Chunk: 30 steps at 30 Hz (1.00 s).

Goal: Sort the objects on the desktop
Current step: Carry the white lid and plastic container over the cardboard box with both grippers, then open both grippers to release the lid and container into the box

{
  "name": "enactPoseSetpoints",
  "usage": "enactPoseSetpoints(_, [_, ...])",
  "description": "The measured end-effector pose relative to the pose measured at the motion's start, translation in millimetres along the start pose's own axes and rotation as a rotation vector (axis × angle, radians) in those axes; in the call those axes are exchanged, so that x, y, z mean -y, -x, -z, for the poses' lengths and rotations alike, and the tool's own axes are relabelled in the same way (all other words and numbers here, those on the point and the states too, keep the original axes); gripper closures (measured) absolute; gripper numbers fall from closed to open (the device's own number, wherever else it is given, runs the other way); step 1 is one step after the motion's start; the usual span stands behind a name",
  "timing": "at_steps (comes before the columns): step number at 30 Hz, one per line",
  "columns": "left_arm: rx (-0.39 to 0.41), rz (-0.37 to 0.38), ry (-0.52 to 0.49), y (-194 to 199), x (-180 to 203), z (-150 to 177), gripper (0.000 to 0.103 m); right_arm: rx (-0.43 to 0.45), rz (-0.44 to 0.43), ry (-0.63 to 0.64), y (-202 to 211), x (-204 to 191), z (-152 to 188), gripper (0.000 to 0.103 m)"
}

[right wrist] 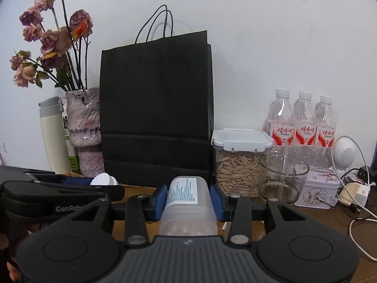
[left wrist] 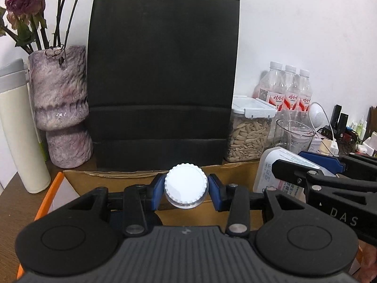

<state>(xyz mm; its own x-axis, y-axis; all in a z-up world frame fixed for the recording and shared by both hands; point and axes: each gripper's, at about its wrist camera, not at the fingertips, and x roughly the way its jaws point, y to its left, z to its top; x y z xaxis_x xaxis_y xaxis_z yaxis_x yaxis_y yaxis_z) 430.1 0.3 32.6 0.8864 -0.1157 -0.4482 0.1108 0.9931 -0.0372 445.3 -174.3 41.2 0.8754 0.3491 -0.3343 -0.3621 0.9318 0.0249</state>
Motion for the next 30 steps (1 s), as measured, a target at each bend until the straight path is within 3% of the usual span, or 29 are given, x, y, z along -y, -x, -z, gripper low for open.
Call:
enactPoseSetpoints(13, [-0.01,-0.007,-0.016,-1,3,1,0.061,0.0,-0.001,0.005,4,0,1,0.063])
enactPoseSetpoints(15, [-0.009,-0.013,-0.013,0,3,1,0.056,-0.004,-0.002,0.0,3,0,1,0.063])
enactPoseSetpoints(19, [0.0,-0.033,0.007,2,1,2,0.022,-0.001,0.0,-0.021,3,3,1,0.06])
enactPoseSetpoints(26, [-0.007,-0.08,0.08,1,-10,-1,0.005,0.008,0.003,-0.026,4,3,1,0.038])
enactPoseSetpoints(30, [-0.008,-0.095,0.103,2,-14,-1,0.001,0.011,0.0,-0.039,5,5,0,0.024])
